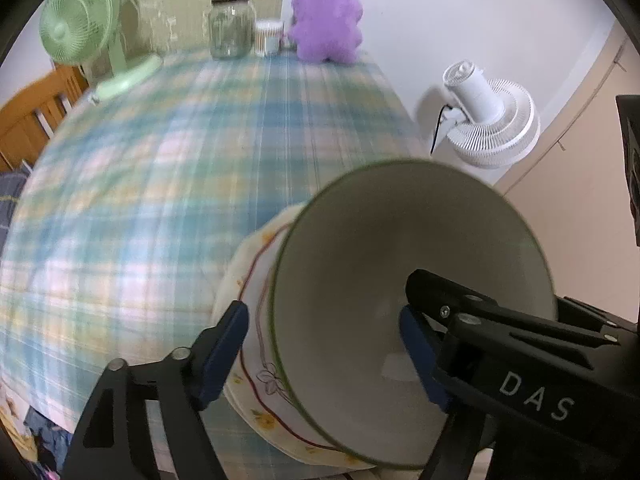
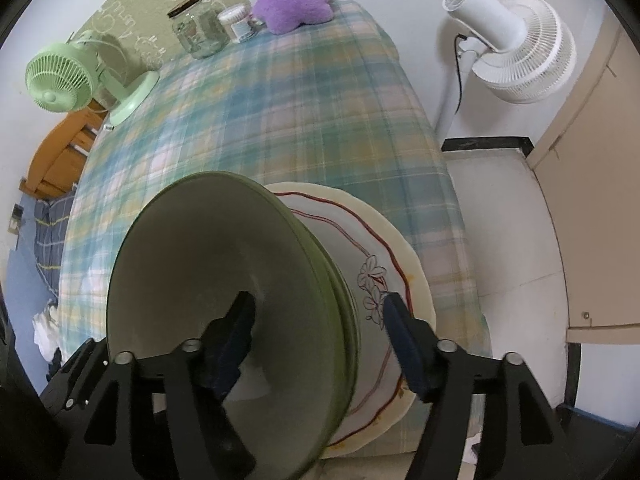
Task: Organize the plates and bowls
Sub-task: 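Lower the nested bowls onto the plate stack and open both tools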
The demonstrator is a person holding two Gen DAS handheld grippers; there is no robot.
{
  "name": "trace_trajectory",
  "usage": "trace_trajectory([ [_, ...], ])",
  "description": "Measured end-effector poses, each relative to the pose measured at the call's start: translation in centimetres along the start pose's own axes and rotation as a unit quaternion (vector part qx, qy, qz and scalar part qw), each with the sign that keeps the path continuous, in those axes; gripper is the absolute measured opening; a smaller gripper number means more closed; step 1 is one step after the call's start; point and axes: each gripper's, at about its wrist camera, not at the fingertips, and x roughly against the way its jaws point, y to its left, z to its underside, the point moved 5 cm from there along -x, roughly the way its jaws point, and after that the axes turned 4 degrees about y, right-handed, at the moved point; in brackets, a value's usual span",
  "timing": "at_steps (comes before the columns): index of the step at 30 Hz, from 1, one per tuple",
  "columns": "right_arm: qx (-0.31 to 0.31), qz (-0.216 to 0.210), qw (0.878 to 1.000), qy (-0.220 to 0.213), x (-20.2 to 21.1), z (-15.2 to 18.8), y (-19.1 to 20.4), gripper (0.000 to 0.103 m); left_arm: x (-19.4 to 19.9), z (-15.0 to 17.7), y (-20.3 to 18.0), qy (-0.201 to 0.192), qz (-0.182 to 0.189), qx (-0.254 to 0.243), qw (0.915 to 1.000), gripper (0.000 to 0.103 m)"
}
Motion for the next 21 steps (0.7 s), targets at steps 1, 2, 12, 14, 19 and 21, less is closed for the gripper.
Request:
trace_trajectory([
  [1, 0.002, 0.003, 1.0, -0.008, 0.4, 0.0, 0.1, 0.074, 0.3, -0.1, 0.0, -0.005, 0.0, -0.002, 1.0, 0.083],
  [2, 0.005, 0.006, 1.0, -0.018, 1.0, -0.1, 0.3, 0.074, 0.8, -0.2, 0.1, -0.014, -0.002, -0.004, 0.9999, 0.084],
  [12, 0.004, 0.042, 0.995, -0.094, 5.3, -0.3, 2.3, 0.074, 4.7, -1.4, 3.1, -0.068, -0.01, -0.002, 0.9976, 0.084],
  [14, 0.002, 0.051, 0.993, -0.11, 6.1, -0.2, 3.0, 0.075, 5.4, -1.4, 4.1, -0.075, -0.009, -0.009, 0.9971, 0.084],
  [19, -0.001, 0.064, 0.986, -0.151, 7.9, 0.3, 5.9, 0.074, 7.2, -1.5, 6.9, -0.101, -0.016, -0.021, 0.9946, 0.085],
  [21, 0.0, 0.069, 0.984, -0.165, 8.2, 0.7, 7.3, 0.075, 7.9, -1.4, 8.4, -0.112, -0.023, -0.025, 0.9931, 0.085],
])
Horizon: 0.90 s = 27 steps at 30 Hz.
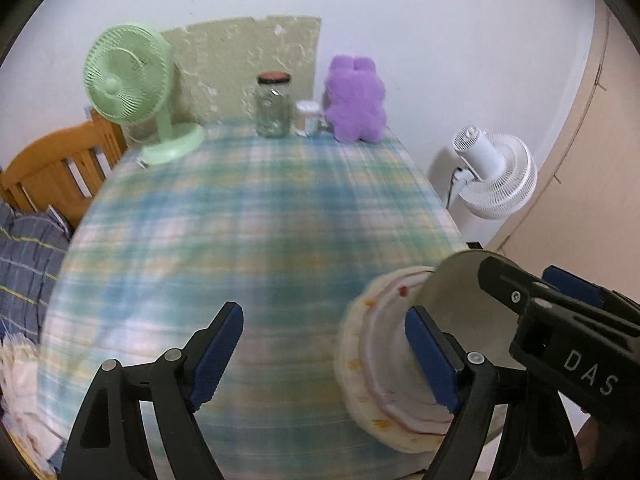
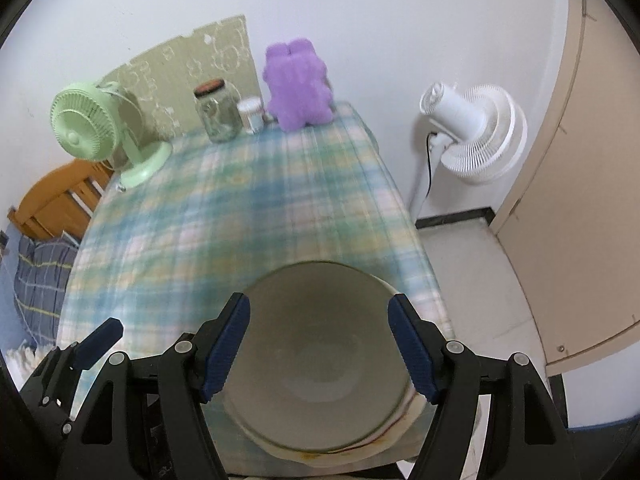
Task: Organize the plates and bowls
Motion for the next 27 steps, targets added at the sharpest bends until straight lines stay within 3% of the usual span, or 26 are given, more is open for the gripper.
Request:
trace_trajectory([
  [11, -0.01, 0.012, 0.999, -0.043, 0.5, 4.0, 7.3, 0.075, 2.0, 2.2, 8.6, -0.052, -0.059, -0.026, 0.9966, 0.085],
  [15, 0.011, 0.013, 0.998, -0.065, 0.8, 5.4, 8.7, 0.075, 3.0, 3.9, 9.7, -0.073, -0.06, -0.01, 0.9955, 0.085],
  [21, 0.016, 0.008, 0.997, -0.078, 0.5, 8.1, 8.5, 0.08, 4.5, 7.0, 10.2, -0.11, -0.079, 0.003, 0.9907, 0.096],
  [27, 0.032, -0.001, 0.996, -0.083, 0.4, 11.2, 8.4, 0.083, 4.7, 9.8, 10.9, -0.111, -0.072, 0.026, 0.9909, 0.098],
])
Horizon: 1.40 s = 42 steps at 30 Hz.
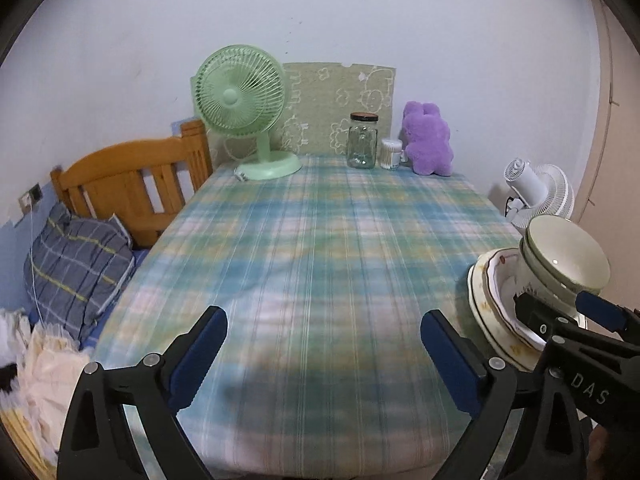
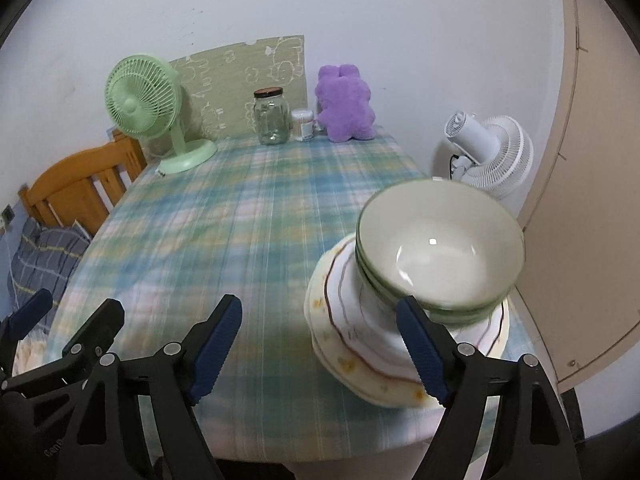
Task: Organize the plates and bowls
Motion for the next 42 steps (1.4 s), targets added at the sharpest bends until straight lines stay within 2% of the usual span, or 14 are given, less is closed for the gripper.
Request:
trace_trajectory([
  [8, 0.006, -0.003, 1.0, -0.015, 0.9, 1.3, 0.2, 0.084, 0.5, 1.1, 0.5, -0.002, 0.006, 0.02, 0.9998, 0.098],
  [22, -0.005, 0.008, 1.0, -0.024, 1.7, 1.4, 0.1, 0.085, 1.2, 0.8, 0.2, -0.019, 0.013, 0.007, 0.9997, 0.098],
  [42, -0.006, 0.009, 1.0, -0.026, 2.1, 1.6, 0.2, 0.085, 1.4, 1.0, 0.2, -0.021, 0.013, 0.007, 0.9997, 0.099],
])
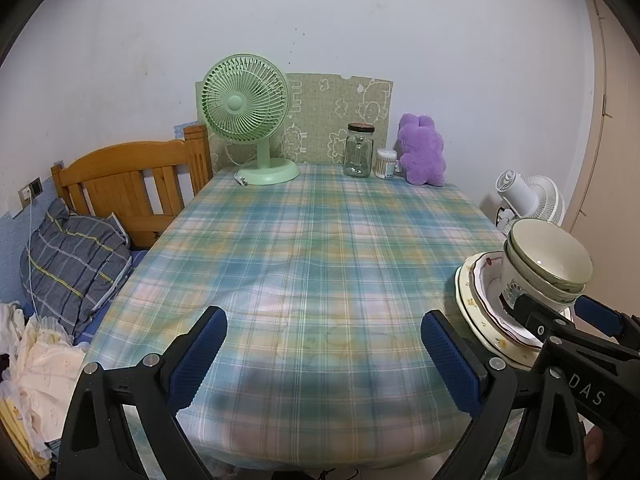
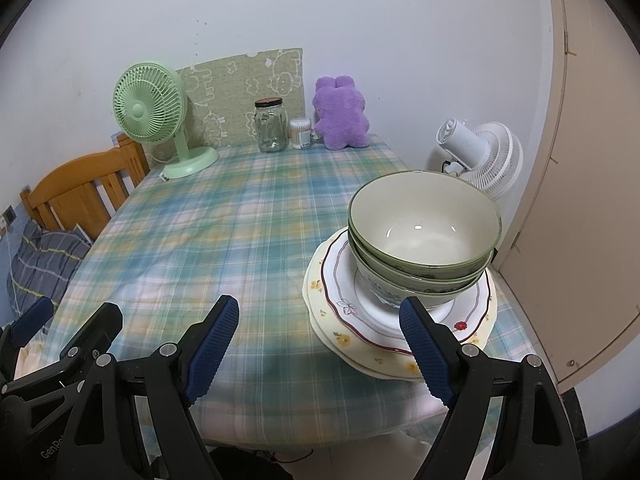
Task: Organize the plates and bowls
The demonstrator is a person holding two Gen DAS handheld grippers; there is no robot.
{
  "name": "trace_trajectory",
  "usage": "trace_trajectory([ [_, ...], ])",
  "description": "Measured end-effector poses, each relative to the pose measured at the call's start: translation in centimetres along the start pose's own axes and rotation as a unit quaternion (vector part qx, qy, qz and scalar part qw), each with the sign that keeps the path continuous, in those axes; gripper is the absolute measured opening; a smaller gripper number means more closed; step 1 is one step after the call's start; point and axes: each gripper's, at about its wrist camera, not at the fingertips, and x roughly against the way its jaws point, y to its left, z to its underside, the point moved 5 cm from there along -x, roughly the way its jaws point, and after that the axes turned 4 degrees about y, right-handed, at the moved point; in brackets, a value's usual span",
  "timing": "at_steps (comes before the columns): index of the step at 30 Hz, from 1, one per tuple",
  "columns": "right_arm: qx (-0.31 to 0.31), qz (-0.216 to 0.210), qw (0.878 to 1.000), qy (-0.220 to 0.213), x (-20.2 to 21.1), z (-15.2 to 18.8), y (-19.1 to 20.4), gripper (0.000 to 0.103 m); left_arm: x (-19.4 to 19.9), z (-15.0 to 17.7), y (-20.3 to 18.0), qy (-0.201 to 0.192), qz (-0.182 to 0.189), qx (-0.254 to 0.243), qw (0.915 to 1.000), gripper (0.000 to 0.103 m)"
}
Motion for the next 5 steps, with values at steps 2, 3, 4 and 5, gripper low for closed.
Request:
trace_trajectory([
  [2, 0.0, 0.0, 1.0, 0.0, 0.05, 0.0, -0.02, 0.085, 0.14, -0.02, 0.05, -0.001, 0.001, 0.0, 1.0, 0.099],
  [3, 0.0, 0.0, 1.0, 0.0, 0.06, 0.0, -0.02, 0.085, 0.19, -0.01, 0.05, -0.001, 0.001, 0.0, 1.0, 0.099],
  [4, 0.0, -0.001, 1.0, 0.0, 0.03, 0.0, -0.01, 0.085, 0.26, -0.02, 0.06, -0.002, 0.002, 0.0, 1.0, 0.099],
  [5, 0.0, 0.0, 1.0, -0.001, 0.13, 0.0, -0.01, 0.085, 0.4, -0.03, 0.07, -0.003, 0.002, 0.0, 1.0, 0.099],
])
